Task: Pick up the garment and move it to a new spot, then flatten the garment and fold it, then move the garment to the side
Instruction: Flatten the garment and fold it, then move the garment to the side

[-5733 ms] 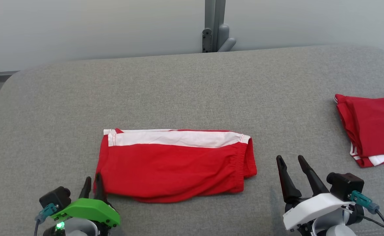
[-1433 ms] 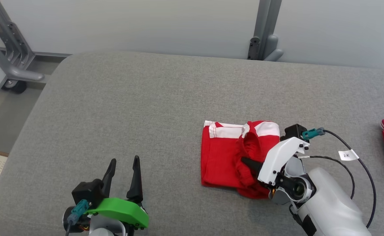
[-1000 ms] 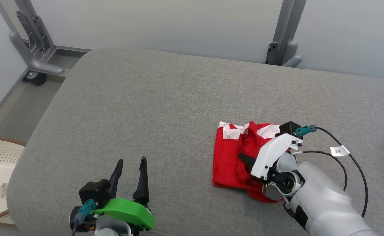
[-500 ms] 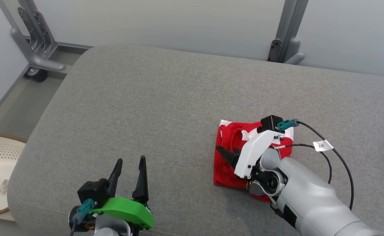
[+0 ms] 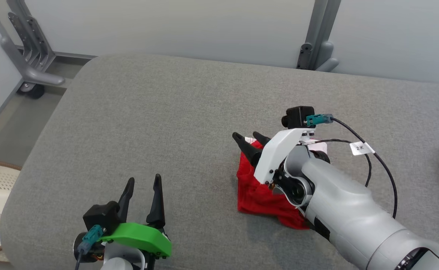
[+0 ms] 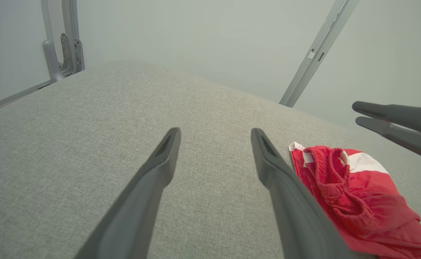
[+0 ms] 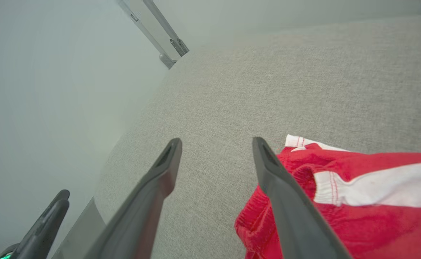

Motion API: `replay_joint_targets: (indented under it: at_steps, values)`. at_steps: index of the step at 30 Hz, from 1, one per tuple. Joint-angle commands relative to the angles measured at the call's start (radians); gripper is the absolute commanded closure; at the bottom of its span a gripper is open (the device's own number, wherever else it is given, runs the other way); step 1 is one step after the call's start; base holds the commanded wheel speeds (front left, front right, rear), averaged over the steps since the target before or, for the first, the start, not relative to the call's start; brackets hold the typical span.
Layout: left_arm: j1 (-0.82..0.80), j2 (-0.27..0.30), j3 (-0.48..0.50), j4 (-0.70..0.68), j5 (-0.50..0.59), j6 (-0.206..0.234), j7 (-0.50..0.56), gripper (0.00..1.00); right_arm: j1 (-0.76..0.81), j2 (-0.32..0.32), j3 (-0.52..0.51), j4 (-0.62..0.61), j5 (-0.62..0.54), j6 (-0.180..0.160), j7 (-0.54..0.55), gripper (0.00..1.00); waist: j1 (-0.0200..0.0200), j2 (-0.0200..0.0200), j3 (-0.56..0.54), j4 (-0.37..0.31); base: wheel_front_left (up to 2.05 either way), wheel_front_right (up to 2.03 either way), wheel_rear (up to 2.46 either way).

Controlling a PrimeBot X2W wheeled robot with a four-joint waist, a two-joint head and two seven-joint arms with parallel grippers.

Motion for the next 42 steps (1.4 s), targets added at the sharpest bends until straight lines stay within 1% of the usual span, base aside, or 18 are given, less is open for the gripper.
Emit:
replay_joint_targets:
  at_steps: [1, 4, 5, 7, 8, 11, 16, 19, 23, 28, 32, 36, 42]
  values:
    - [0.006, 0.001, 0.008, -0.01, 0.015, 0.003, 0.0, 0.0, -0.024, -0.004, -0.001, 0.01, -0.026, 0.0, -0.043, 0.0, 0.0, 0.012, -0.01, -0.025, 0.0, 0.0, 0.0]
    - [0.017, 0.001, 0.017, -0.02, 0.024, 0.003, 0.0, 0.0, -0.042, -0.007, -0.015, 0.033, -0.062, 0.0, -0.103, 0.0, 0.0, 0.012, -0.017, -0.054, 0.0, 0.0, 0.0]
    - [0.023, 0.001, 0.021, -0.028, 0.028, 0.003, 0.0, 0.0, -0.045, -0.018, -0.029, 0.041, -0.079, 0.0, -0.133, 0.0, 0.0, 0.012, -0.021, -0.074, 0.0, 0.0, 0.0]
    - [0.029, 0.001, 0.025, -0.035, 0.036, 0.004, 0.0, 0.0, -0.041, -0.035, -0.042, 0.044, -0.095, 0.0, -0.162, 0.0, 0.0, 0.012, -0.023, -0.096, 0.0, 0.0, 0.0]
    - [0.029, 0.001, 0.025, -0.035, 0.036, 0.004, 0.0, 0.0, -0.041, -0.035, -0.042, 0.044, -0.095, 0.0, -0.162, 0.0, 0.0, 0.012, -0.023, -0.096, 0.0, 0.0, 0.0]
    - [0.035, 0.001, 0.032, -0.043, 0.041, 0.003, 0.0, 0.0, -0.019, -0.059, -0.061, 0.046, -0.11, 0.0, -0.192, 0.0, 0.0, 0.012, -0.024, -0.127, 0.0, 0.0, 0.0]
    - [0.034, 0.002, 0.033, -0.055, 0.05, 0.006, 0.0, 0.0, 0.042, -0.116, -0.085, 0.056, -0.125, 0.0, -0.194, 0.0, 0.0, 0.012, -0.018, -0.159, 0.0, 0.0, 0.0]
    - [0.033, 0.002, 0.034, -0.061, 0.05, 0.006, 0.0, 0.0, 0.089, -0.148, -0.09, 0.052, -0.124, 0.0, -0.174, 0.0, 0.0, 0.012, -0.01, -0.167, 0.0, 0.0, 0.0]
    - [0.031, 0.002, 0.033, -0.063, 0.046, 0.002, 0.0, 0.0, 0.142, -0.191, -0.107, 0.023, -0.093, 0.0, -0.13, 0.0, 0.0, 0.012, 0.006, -0.167, 0.0, 0.0, 0.0]
    - [0.01, 0.002, 0.031, -0.057, 0.043, -0.001, 0.0, 0.0, 0.185, -0.228, -0.129, -0.063, -0.014, 0.0, -0.031, 0.0, 0.0, 0.012, 0.031, -0.146, 0.0, 0.0, 0.0]
    - [0.001, 0.002, 0.03, -0.054, 0.045, 0.0, 0.0, 0.0, 0.199, -0.266, -0.124, -0.107, 0.018, 0.0, 0.052, 0.0, 0.0, 0.012, 0.046, -0.119, 0.0, 0.0, 0.0]
    - [-0.004, 0.002, 0.029, -0.049, 0.045, -0.002, 0.0, 0.0, 0.201, -0.282, -0.123, -0.122, 0.044, 0.0, 0.118, 0.0, 0.0, 0.012, 0.053, -0.089, 0.0, 0.0, 0.0]
    - [-0.001, 0.002, 0.026, -0.047, 0.049, 0.0, 0.0, 0.0, 0.207, -0.269, -0.132, -0.107, 0.089, 0.0, 0.2, 0.0, 0.0, 0.012, 0.056, -0.054, 0.0, 0.0, 0.0]
